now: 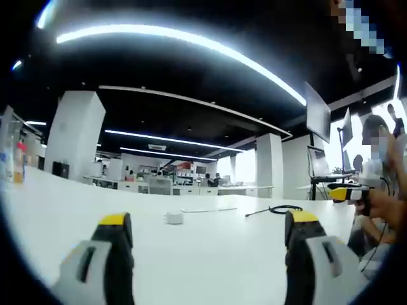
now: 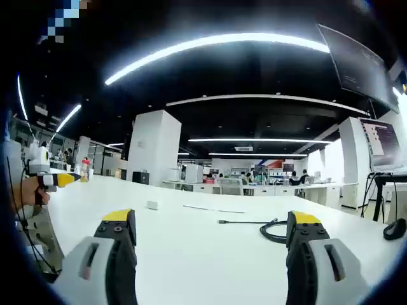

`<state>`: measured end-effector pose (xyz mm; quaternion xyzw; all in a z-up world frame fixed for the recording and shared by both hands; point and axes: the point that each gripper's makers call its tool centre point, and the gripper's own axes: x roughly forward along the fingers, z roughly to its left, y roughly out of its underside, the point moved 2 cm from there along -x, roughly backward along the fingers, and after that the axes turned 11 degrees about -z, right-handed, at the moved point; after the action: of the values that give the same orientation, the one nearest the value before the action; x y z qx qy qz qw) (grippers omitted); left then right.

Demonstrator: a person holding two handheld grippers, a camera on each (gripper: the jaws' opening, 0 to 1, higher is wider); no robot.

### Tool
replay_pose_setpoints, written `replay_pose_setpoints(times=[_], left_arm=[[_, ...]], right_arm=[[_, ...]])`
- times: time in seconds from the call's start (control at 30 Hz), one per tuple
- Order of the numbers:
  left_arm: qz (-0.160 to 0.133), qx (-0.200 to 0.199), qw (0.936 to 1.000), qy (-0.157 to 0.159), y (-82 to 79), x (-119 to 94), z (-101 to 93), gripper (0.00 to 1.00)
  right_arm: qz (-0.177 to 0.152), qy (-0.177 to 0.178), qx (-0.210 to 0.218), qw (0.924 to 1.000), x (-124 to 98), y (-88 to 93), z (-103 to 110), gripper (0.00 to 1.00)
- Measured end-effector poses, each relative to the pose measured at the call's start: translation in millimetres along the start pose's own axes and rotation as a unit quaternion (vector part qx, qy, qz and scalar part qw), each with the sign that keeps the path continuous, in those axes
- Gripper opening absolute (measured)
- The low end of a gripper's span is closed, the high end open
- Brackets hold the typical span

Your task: Plug the desk Type‑C cable into the charger adapter.

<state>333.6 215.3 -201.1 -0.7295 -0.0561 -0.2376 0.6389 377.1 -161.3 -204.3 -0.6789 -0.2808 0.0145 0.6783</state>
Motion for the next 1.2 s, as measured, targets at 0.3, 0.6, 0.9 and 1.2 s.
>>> replay_pose_setpoints(times=[0.3,0.6,0.9,1.2], left_arm=[[0.005,-0.008,1.0000,0.001,5.7,-1,-4.0,1.00],[0.006,0.003,1.0000,0.007,0.0,1,-7.4,1.00],[0.004,0.001,1.0000,0.004,-0.7,-6,-7.5,1.00],[0.009,-0.002,1.0000,-0.001,2.5,-10,-5.3,1.00]], right_arm=[[0.007,0.008,-0.002,0.9999,-5,2.9,-3,1.00],[0.000,0.011,-0.004,0.9999,-5,-2.7,-4,1.00],[0.000,0.015,-0.004,0.9999,-9,-3.9,-3,1.00],[0.004,0.014,-0.004,0.9999,-10,-2.4,-2,1.00]])
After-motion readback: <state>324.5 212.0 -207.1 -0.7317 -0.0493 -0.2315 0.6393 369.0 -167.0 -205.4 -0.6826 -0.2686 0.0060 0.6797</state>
